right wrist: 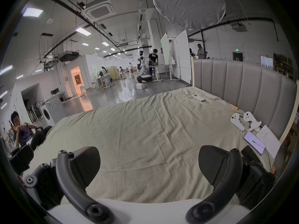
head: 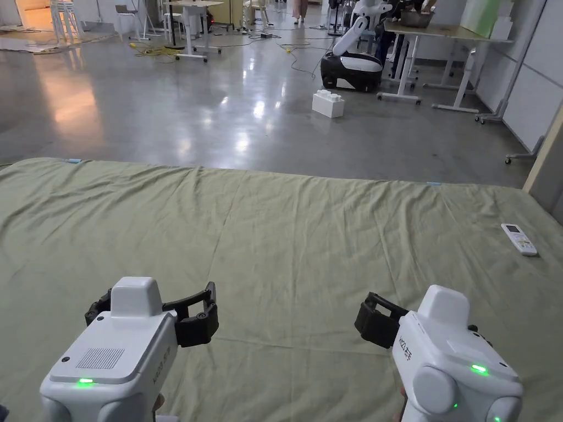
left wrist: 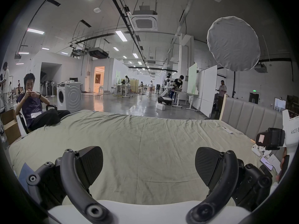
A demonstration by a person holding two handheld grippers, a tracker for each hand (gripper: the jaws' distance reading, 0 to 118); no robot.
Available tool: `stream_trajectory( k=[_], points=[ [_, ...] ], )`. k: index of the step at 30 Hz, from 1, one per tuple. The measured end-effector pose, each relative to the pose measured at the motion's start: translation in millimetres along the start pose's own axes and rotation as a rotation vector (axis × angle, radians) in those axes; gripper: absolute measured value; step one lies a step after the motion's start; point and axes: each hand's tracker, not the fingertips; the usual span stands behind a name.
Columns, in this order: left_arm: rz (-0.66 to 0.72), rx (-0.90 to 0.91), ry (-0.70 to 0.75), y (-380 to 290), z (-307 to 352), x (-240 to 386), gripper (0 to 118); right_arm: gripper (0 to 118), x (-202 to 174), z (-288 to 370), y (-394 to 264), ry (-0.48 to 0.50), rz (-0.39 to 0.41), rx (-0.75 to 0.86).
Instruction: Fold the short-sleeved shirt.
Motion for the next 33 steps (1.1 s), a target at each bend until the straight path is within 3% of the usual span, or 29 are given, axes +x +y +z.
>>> stream_trajectory(
  k=[24,30,31,33],
  points=[
    [-0.035,-0.033,0.076,-4.6,-4.2,-5.9,114,118,2.7,-15.8,-3.9,-0.049,0.028,-0.006],
    [-0.056,-0.012,0.089,-5.8,-5.3,-1.9,114,118,3.5,-17.1,-4.0,-0.028,0.013,0.007],
    [-0.061,-0.006,0.094,-5.8,-5.8,-1.0,114,118,4.6,-25.2,-11.9,0.017,-0.037,-0.028],
    [-0.071,0.001,0.099,-5.7,-7.2,-0.1,114,118,9.4,-30.0,-11.1,0.029,-0.039,-0.005]
  ],
)
